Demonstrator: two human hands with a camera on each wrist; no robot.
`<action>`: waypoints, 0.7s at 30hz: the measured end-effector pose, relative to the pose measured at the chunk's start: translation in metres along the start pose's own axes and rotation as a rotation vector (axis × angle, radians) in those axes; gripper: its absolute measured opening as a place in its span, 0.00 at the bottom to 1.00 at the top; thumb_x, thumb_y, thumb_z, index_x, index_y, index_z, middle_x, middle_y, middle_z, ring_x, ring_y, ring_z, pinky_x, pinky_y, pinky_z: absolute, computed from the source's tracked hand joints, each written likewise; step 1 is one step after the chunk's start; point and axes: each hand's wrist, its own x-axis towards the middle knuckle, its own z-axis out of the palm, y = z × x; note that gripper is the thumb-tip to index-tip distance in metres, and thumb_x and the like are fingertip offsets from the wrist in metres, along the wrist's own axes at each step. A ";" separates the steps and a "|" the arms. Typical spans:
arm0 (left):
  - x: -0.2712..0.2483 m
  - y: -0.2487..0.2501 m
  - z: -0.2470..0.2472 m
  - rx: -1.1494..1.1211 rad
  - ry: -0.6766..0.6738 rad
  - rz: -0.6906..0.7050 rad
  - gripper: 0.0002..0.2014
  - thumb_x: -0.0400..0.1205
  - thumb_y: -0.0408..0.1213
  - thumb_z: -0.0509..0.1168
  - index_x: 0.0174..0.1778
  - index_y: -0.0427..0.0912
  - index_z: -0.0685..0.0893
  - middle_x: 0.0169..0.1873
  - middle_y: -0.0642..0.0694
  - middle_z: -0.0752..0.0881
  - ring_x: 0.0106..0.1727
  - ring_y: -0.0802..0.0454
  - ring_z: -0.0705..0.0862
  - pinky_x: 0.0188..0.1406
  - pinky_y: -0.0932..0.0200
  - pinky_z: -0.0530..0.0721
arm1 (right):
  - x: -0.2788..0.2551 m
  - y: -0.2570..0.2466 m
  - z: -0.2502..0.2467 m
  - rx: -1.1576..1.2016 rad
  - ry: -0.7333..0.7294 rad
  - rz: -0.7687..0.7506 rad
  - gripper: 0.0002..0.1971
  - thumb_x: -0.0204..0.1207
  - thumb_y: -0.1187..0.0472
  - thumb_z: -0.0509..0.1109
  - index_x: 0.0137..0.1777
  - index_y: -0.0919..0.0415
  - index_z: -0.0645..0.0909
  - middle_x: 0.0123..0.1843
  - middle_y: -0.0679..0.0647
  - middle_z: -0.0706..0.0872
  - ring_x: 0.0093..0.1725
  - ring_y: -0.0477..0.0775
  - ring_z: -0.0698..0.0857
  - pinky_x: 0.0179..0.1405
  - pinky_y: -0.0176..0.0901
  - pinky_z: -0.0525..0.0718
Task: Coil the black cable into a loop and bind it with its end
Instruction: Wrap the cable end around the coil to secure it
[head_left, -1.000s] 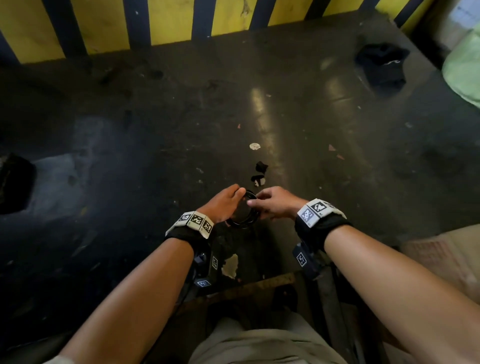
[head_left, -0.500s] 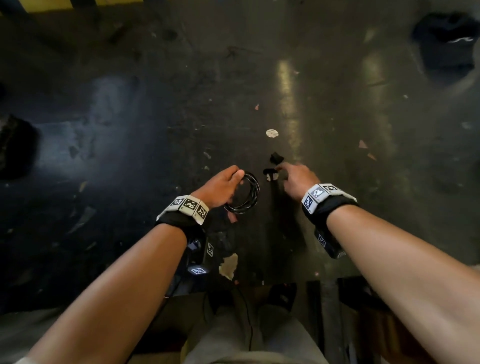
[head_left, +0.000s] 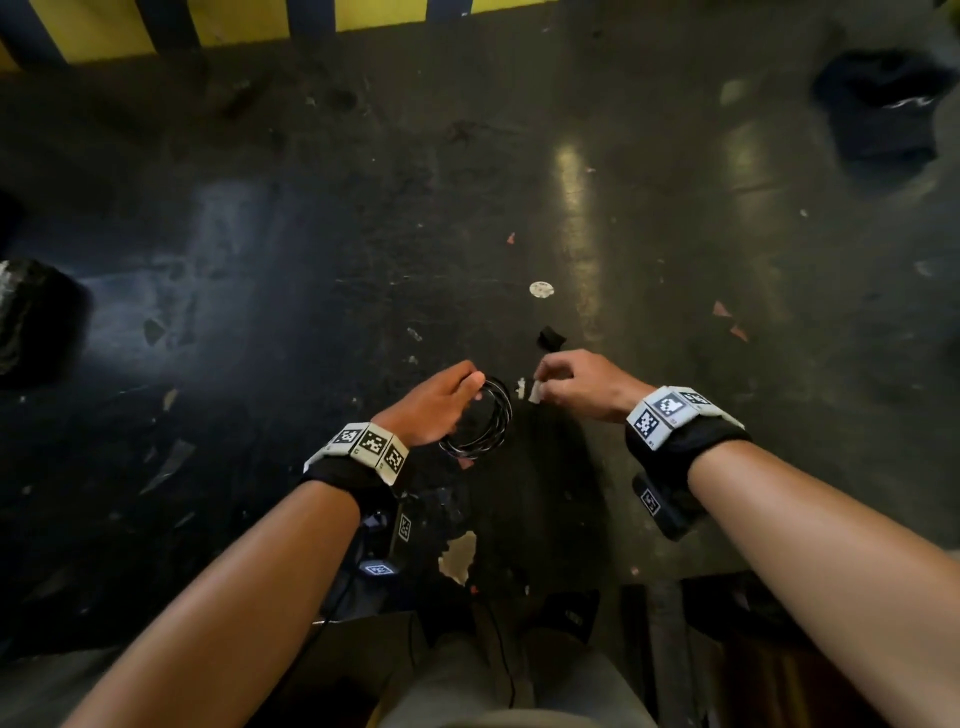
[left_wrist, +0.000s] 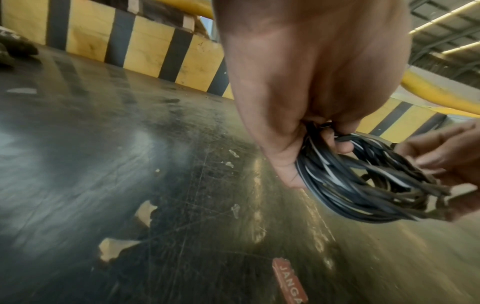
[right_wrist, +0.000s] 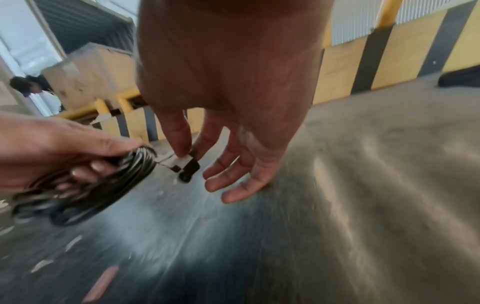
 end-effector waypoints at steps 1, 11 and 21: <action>-0.002 0.002 0.000 0.006 -0.015 0.009 0.14 0.92 0.49 0.52 0.49 0.46 0.77 0.36 0.49 0.75 0.33 0.54 0.73 0.33 0.53 0.75 | -0.004 -0.004 -0.006 0.018 -0.022 -0.012 0.06 0.80 0.64 0.68 0.50 0.53 0.84 0.51 0.57 0.91 0.49 0.52 0.86 0.44 0.40 0.79; -0.026 0.028 0.016 0.107 -0.099 0.114 0.12 0.91 0.52 0.52 0.48 0.54 0.77 0.40 0.43 0.77 0.37 0.45 0.75 0.38 0.43 0.78 | -0.038 -0.032 -0.017 -0.063 -0.095 -0.111 0.09 0.78 0.69 0.66 0.43 0.54 0.83 0.52 0.61 0.88 0.44 0.49 0.83 0.46 0.43 0.81; -0.044 0.022 0.013 0.014 -0.091 0.076 0.11 0.91 0.48 0.54 0.54 0.48 0.78 0.47 0.40 0.80 0.44 0.43 0.82 0.45 0.46 0.87 | -0.046 -0.040 0.015 0.091 0.064 -0.220 0.03 0.78 0.60 0.73 0.50 0.52 0.85 0.50 0.52 0.90 0.48 0.49 0.88 0.52 0.48 0.88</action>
